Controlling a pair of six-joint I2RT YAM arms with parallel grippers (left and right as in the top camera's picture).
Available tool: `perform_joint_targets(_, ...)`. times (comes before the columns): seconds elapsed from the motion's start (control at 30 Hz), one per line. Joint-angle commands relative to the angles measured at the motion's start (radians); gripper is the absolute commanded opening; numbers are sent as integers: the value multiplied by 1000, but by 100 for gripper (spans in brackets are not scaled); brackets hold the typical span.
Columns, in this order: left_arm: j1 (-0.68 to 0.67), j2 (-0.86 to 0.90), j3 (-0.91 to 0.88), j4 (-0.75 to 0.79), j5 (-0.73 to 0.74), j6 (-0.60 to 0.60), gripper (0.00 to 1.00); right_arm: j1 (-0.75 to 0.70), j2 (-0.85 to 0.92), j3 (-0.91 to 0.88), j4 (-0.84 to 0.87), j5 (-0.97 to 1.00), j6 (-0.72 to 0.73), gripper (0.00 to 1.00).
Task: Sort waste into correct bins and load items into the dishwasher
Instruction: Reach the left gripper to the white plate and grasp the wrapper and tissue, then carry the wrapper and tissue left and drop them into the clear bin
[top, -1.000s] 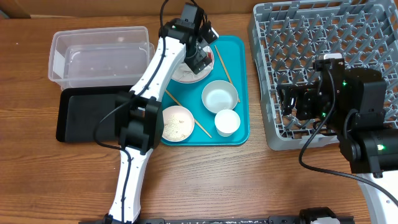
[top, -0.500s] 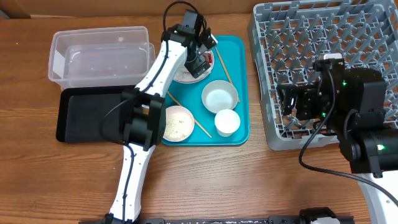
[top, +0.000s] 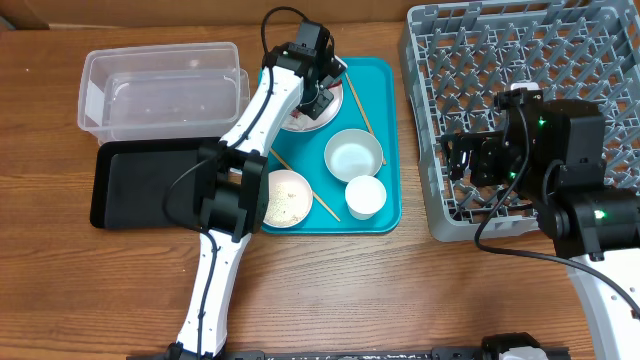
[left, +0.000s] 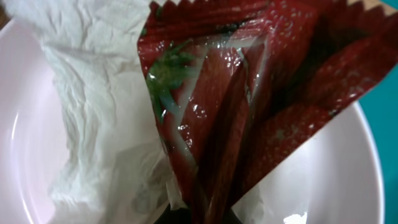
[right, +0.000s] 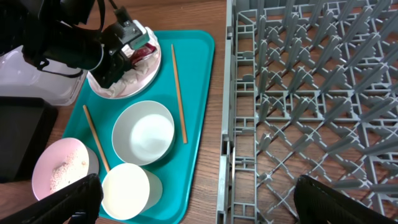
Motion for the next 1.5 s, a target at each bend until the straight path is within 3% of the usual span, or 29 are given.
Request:
perform_joint_targets(0.0,3,13,21,-27,-59,-131,4,6,2,31,6,-5,4,100)
perform_joint_targets(0.4,82,-194,375,-410,-55,-410,4,6,1,31,19,-5,4,100)
perform_joint_targets(0.63,236,-286,392,-547,-55,-531,4,6,1,31,25,-5,4,100)
perform_joint_targets(0.73,316,-269,378,-582,-55,-678,4,6,1,31,24,-5,4,100)
perform_joint_targets(0.93,424,-203,320,-568,-56,-1121,5,6,1,31,24,-32,8,100)
perform_joint_targets(1.03,442,-146,317,-554,-56,-1311,10,6,1,31,24,-48,13,100)
perform_joint_targets(1.2,444,-31,317,-438,-40,-1376,21,6,2,31,13,-54,39,100)
perform_joint_targets(1.23,444,-13,317,-418,-10,-1374,27,6,2,31,9,-54,38,100)
perform_joint_targets(1.37,445,4,317,-383,89,-1354,69,6,2,31,-4,-54,38,100)
perform_joint_targets(1.47,445,-20,327,-355,118,-1308,87,6,2,31,-6,-54,38,100)
